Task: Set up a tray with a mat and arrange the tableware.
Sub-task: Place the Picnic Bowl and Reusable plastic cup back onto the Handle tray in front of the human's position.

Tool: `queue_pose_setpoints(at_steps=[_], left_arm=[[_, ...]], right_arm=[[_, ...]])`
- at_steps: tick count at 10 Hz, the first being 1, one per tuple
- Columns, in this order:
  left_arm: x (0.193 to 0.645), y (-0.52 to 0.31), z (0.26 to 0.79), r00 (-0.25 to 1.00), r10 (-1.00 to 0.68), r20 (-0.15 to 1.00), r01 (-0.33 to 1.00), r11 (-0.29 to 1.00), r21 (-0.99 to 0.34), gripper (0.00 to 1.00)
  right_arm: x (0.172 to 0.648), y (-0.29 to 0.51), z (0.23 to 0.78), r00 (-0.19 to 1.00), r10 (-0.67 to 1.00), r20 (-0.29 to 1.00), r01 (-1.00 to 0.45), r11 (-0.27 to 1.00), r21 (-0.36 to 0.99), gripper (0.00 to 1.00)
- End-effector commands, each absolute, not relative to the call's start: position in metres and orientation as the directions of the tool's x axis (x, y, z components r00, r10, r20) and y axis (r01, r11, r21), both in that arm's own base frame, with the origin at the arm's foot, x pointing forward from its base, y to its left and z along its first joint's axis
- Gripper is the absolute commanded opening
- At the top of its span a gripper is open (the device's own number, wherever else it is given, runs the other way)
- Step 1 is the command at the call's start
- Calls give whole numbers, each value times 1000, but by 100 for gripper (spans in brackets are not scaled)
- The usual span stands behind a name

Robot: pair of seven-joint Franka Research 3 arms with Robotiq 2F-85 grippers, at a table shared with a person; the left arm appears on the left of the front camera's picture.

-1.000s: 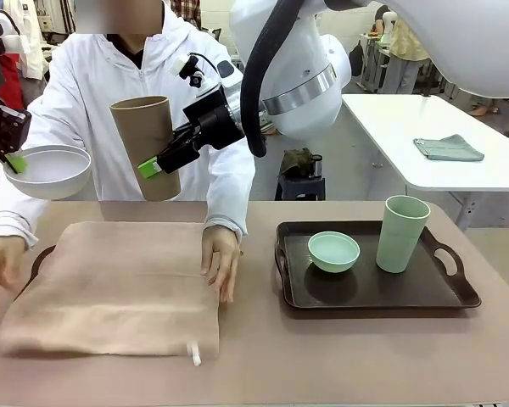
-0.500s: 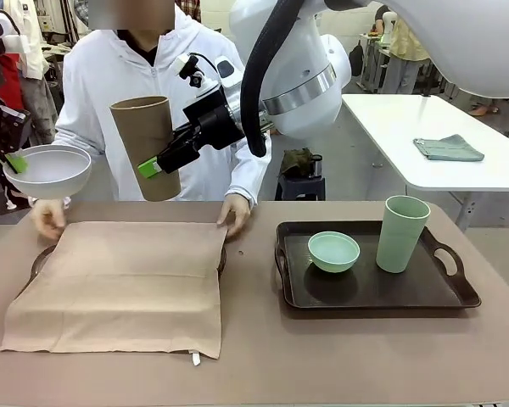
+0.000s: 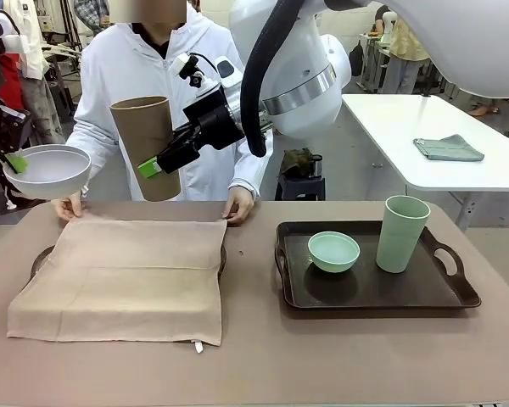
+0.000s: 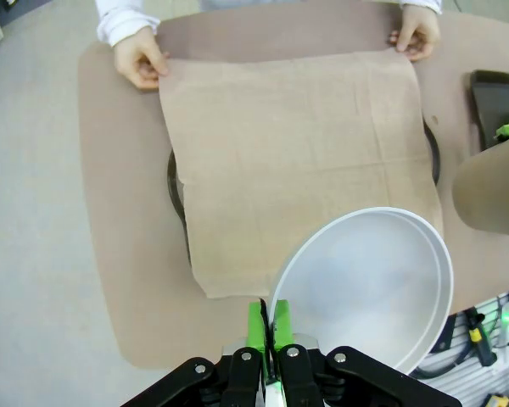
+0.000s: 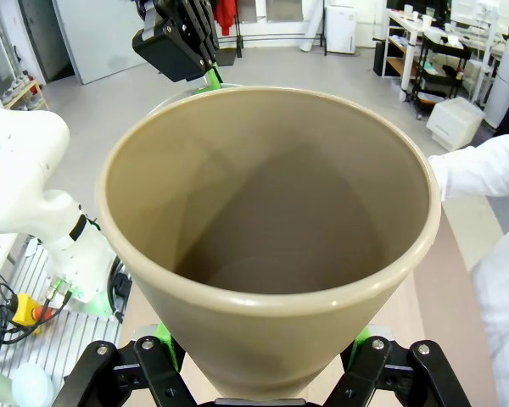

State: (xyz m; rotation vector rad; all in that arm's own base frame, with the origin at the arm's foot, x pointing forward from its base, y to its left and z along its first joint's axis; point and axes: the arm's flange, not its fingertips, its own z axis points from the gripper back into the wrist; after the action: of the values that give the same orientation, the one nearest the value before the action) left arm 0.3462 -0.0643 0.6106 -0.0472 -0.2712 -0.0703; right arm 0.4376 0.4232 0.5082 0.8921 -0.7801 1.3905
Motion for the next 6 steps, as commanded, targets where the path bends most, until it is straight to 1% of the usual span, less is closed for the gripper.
queue_pose_setpoints(at_steps=[1,5,6], left_arm=[[346,-63,610,958,-76,276,95,994,-57,0],[346,-63,610,958,-76,276,95,994,-57,0],[346,-64,611,961,-63,269,76,996,-37,4]], right_arm=[[439,423,508,35,471,881,-998,-38,60,0],[439,423,508,35,471,881,-998,-38,60,0],[438,423,508,45,475,879,-998,-25,65,83]])
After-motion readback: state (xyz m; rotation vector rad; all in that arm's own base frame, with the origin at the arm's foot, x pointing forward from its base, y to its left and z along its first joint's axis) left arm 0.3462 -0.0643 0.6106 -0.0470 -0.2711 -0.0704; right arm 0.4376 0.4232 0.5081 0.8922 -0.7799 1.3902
